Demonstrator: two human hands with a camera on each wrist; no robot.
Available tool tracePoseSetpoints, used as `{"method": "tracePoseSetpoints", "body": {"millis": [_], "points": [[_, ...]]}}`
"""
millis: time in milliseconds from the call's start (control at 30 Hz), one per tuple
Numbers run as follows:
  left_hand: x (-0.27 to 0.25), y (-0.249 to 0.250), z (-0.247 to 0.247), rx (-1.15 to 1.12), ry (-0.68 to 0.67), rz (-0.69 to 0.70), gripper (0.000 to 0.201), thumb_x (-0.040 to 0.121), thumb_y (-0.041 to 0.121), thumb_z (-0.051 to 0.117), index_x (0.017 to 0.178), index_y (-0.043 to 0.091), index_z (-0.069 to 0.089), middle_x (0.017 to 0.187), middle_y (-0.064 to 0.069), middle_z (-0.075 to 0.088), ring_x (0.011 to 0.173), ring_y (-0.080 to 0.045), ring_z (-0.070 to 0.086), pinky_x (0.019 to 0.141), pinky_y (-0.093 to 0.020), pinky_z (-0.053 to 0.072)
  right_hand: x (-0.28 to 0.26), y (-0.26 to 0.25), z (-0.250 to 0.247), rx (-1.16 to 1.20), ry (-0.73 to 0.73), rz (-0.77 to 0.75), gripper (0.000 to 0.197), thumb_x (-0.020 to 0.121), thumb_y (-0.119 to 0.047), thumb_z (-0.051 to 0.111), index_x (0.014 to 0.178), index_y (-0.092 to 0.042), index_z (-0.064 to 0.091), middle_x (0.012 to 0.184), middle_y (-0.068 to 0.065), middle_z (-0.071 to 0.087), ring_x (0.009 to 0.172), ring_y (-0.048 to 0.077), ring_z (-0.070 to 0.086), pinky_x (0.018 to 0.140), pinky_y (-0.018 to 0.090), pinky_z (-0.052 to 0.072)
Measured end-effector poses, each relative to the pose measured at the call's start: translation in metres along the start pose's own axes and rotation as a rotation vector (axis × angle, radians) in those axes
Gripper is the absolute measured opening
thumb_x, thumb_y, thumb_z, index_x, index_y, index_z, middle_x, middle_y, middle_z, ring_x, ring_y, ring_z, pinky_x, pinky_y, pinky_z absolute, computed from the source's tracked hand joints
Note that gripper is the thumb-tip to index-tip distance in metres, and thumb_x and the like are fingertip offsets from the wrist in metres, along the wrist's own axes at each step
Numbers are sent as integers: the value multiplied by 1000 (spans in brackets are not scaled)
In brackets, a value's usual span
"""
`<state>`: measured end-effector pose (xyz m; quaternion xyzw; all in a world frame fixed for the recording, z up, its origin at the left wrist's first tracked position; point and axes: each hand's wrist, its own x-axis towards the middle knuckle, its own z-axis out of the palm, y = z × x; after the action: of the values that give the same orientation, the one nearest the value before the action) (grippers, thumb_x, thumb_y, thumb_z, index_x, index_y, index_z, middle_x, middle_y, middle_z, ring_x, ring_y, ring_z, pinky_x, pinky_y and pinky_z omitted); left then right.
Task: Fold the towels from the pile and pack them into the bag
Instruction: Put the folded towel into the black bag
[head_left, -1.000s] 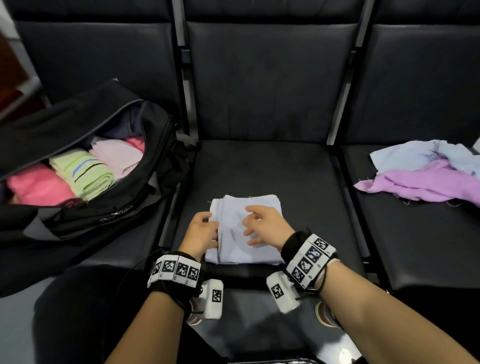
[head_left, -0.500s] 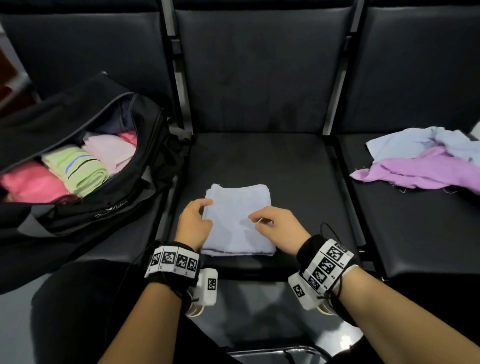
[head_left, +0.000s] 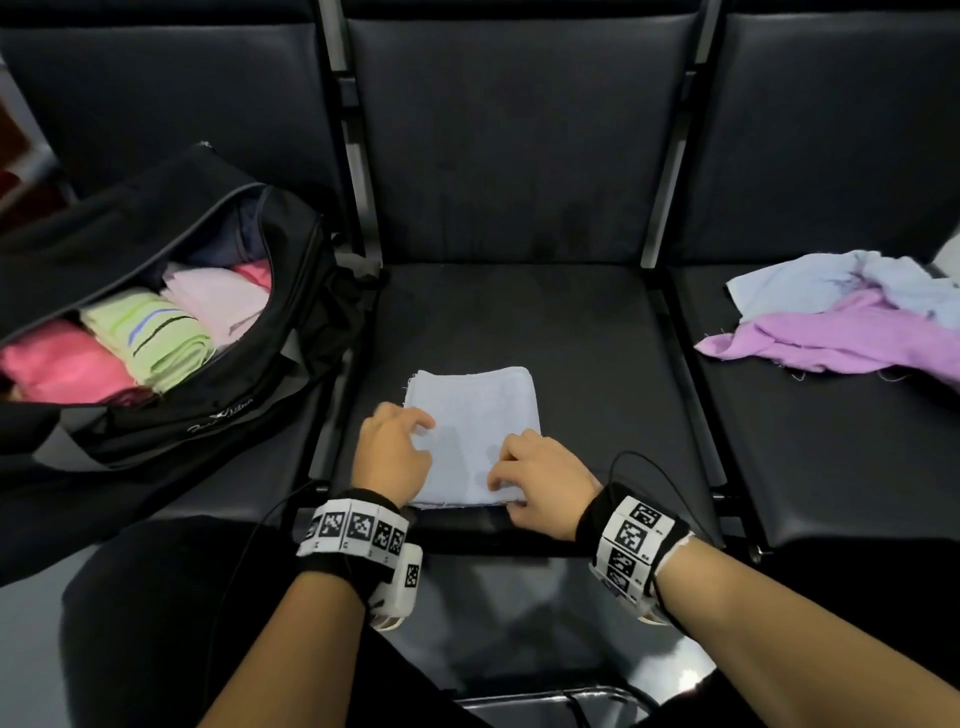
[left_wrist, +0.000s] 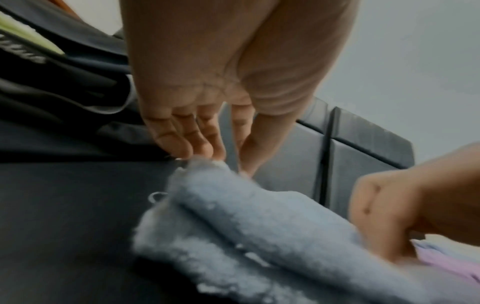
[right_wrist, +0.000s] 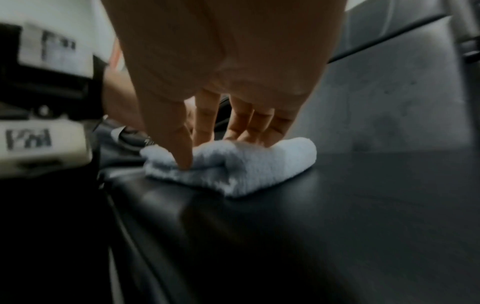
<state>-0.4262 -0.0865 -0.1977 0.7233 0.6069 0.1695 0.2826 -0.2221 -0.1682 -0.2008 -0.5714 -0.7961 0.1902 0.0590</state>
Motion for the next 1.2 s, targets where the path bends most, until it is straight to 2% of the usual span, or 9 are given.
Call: {"method": "tracePoseSetpoints", "body": {"millis": [167,300,433,567,667,767,933,1067,1200], "points": [[-18,27,18,235,-197,80,28,81,22,60,106,31,70,120,11,58,117,-20,47,101,-36,37,1,-2,13,-220,-32,19,43,72,-5,57,112,-23,55,110,3,52,100,27,49,75,33,32],[-23,30,26,340,-300,35,57,63,61,51,113,37,63,122,12,49,119,-16,43,102,-35,33,9,3,14,-201,-29,45,35,81,-6,55,114,-19,56,112,4,53,103,27,49,69,31,29],[-21,25,28,430,-271,83,52,69,45,73,117,38,56,119,13,46,116,-15,43,97,-34,35,13,8,0,115,51,190,32,83,-8,55,111,-22,60,108,-1,58,104,22,53,80,36,47],[-16,21,30,456,-131,107,30,85,17,61,112,32,59,116,8,54,113,-19,51,92,-34,41,9,11,-16,480,185,251,38,75,1,61,109,-16,64,100,1,64,93,20,59,84,34,50],[-11,19,29,413,-99,109,27,89,10,51,107,27,62,111,6,60,107,-22,56,87,-36,47,7,8,-18,435,161,248,43,77,0,58,115,-20,60,108,-1,60,99,17,55,87,29,48],[-10,17,28,387,-106,115,26,87,10,50,104,25,63,107,5,62,104,-22,57,86,-36,48,5,1,-8,155,61,152,49,77,-9,59,124,-23,55,118,-2,52,108,19,47,91,33,45],[-6,10,29,344,-104,150,26,86,12,52,103,26,65,105,6,64,105,-22,56,87,-35,47,5,-3,7,-140,44,104,45,76,-8,53,120,-16,55,121,2,52,111,26,49,88,34,41],[-4,2,25,367,-98,193,28,83,8,53,98,28,66,103,11,62,107,-18,49,84,-30,36,9,10,-1,18,62,198,34,86,-5,47,116,-12,61,118,5,60,113,25,53,90,31,41],[0,0,11,267,-133,167,18,76,7,57,88,18,66,90,4,66,95,-24,56,82,-37,45,5,19,-21,345,180,264,26,83,-2,50,101,-14,65,96,5,68,91,27,63,82,36,50]]}}
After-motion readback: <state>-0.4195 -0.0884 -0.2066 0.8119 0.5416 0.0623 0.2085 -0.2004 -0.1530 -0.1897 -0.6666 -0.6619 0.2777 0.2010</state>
